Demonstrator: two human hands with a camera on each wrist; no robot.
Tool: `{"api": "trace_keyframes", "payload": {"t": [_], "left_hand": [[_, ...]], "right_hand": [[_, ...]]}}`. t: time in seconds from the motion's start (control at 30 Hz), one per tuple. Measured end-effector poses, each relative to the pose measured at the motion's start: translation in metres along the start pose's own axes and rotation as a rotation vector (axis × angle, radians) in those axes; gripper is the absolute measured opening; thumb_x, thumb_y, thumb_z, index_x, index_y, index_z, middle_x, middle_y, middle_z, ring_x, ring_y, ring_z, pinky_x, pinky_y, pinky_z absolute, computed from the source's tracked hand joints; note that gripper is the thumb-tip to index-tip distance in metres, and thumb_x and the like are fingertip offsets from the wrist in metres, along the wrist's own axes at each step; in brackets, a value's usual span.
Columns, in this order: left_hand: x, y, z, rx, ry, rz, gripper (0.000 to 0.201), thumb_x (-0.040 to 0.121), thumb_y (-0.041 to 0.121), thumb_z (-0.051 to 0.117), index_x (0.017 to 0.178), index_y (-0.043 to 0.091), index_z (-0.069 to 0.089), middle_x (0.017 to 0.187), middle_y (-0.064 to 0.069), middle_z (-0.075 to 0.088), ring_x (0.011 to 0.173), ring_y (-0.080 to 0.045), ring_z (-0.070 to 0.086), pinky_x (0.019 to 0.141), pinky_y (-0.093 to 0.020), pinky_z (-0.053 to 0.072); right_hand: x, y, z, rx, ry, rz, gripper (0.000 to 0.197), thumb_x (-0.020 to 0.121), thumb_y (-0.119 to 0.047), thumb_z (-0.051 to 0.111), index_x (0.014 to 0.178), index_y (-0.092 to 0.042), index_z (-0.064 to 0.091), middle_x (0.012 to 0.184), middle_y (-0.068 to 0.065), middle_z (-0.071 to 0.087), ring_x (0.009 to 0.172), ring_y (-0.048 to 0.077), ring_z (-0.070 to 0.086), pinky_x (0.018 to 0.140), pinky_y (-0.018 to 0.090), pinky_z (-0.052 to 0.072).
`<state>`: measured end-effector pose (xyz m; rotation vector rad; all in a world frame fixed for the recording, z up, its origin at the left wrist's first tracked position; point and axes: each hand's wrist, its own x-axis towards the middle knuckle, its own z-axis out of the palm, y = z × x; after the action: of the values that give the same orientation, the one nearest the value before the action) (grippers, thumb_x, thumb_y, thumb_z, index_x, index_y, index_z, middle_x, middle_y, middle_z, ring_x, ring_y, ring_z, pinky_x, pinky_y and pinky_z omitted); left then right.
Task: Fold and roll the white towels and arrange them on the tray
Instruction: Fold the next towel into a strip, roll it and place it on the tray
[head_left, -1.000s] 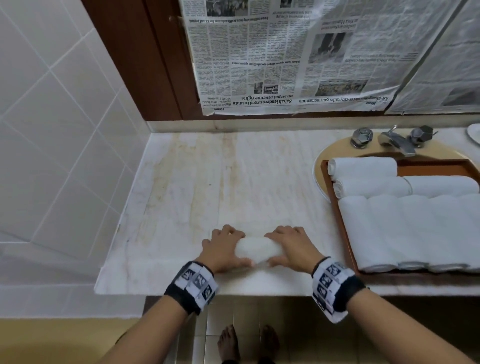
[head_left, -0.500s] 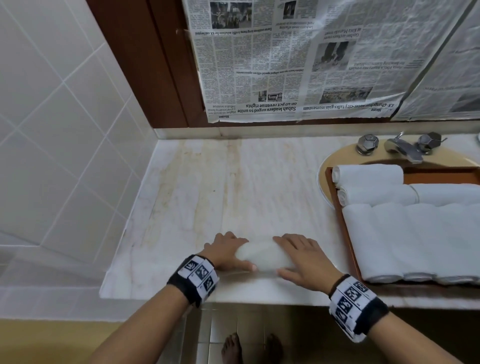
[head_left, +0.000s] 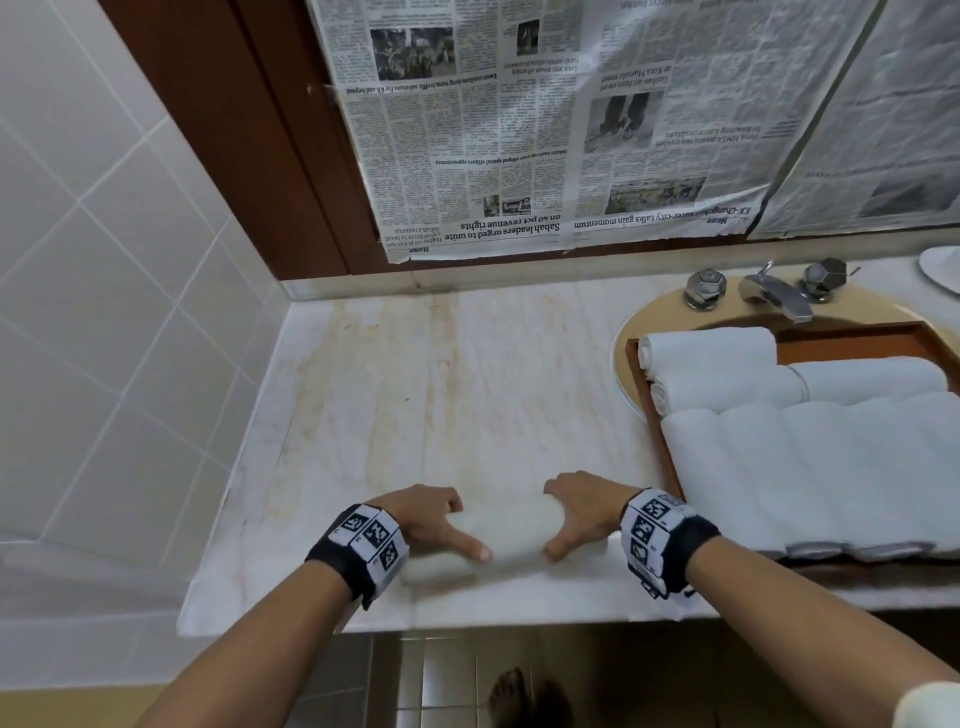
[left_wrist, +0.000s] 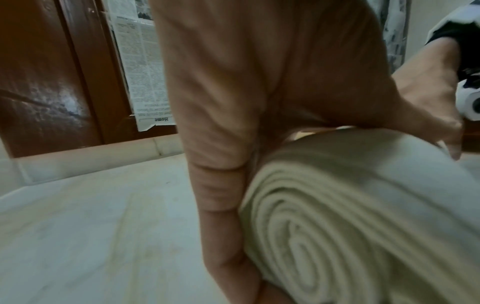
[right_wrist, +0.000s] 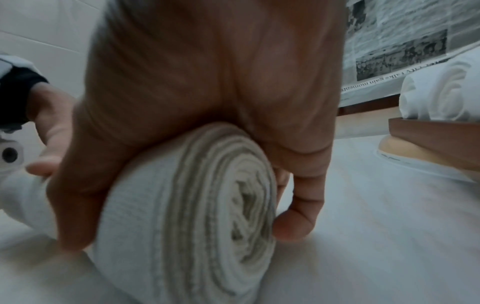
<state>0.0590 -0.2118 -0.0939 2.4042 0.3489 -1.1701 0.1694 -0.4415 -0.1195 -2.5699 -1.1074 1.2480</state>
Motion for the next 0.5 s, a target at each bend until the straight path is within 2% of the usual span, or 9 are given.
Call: {"api": "trace_keyframes", "payload": {"t": [0.1,0.17,0.23,0.3,0.37,0.43,0.5], "left_hand": [[-0.001,0.002,0.008,0.077,-0.069,0.029,0.094,0.053,0.084,0.073,0.125,0.025,0.061,0.126,0.006,0.063,0.113,-0.021,0.058,0.098,-0.036,0.046],[0.001,0.003,0.015,0.075,-0.077,0.059,0.089,0.052,0.081,0.075,0.122,0.027,0.063,0.122,0.007,0.063,0.109,-0.02,0.059,0.098,-0.038,0.048],[0.001,0.003,0.017,0.072,-0.047,0.099,0.086,0.054,0.076,0.077,0.124,0.028,0.06,0.121,0.006,0.057,0.11,-0.02,0.056,0.098,-0.04,0.047],[0.002,0.0,0.015,0.027,-0.019,0.133,0.081,0.06,0.07,0.08,0.126,0.03,0.056,0.121,0.006,0.054,0.113,-0.02,0.055,0.097,-0.036,0.045],[0.003,-0.003,0.012,-0.027,-0.002,0.161,0.085,0.06,0.069,0.081,0.13,0.031,0.052,0.125,0.008,0.058,0.115,-0.018,0.055,0.095,-0.032,0.045],[0.002,-0.003,0.006,-0.044,0.013,0.167,0.098,0.053,0.073,0.08,0.135,0.03,0.048,0.13,0.007,0.06,0.115,-0.018,0.057,0.099,-0.035,0.047],[0.0,0.0,-0.003,-0.06,0.038,0.202,0.09,0.053,0.07,0.082,0.126,0.03,0.049,0.119,0.007,0.064,0.106,-0.015,0.062,0.09,-0.032,0.052]], "right_hand": [[-0.004,0.0,0.004,-0.032,-0.018,0.0,0.078,0.062,-0.06,0.08,0.121,-0.017,0.054,0.117,0.002,0.054,0.106,0.021,0.054,0.09,0.033,0.047],[-0.009,0.002,0.005,-0.051,-0.01,-0.006,0.073,0.065,-0.056,0.081,0.12,-0.016,0.055,0.115,0.003,0.052,0.106,0.021,0.052,0.086,0.031,0.045],[-0.014,0.004,0.004,-0.032,0.025,-0.014,0.068,0.065,-0.054,0.082,0.116,-0.017,0.056,0.114,0.003,0.05,0.104,0.021,0.051,0.083,0.029,0.043],[-0.022,0.006,0.002,0.022,0.046,-0.011,0.062,0.064,-0.053,0.082,0.11,-0.023,0.053,0.109,-0.002,0.052,0.099,0.018,0.052,0.078,0.026,0.041],[-0.031,0.008,-0.003,0.094,0.067,-0.003,0.059,0.063,-0.051,0.082,0.105,-0.028,0.049,0.102,-0.007,0.056,0.093,0.015,0.056,0.071,0.022,0.042],[-0.04,0.008,-0.01,0.137,0.093,0.008,0.06,0.062,-0.05,0.083,0.105,-0.028,0.048,0.099,-0.008,0.058,0.087,0.013,0.059,0.064,0.02,0.045],[-0.05,0.008,-0.017,0.154,0.132,0.014,0.063,0.06,-0.05,0.083,0.108,-0.028,0.049,0.102,-0.006,0.059,0.088,0.014,0.06,0.065,0.024,0.052]]}}
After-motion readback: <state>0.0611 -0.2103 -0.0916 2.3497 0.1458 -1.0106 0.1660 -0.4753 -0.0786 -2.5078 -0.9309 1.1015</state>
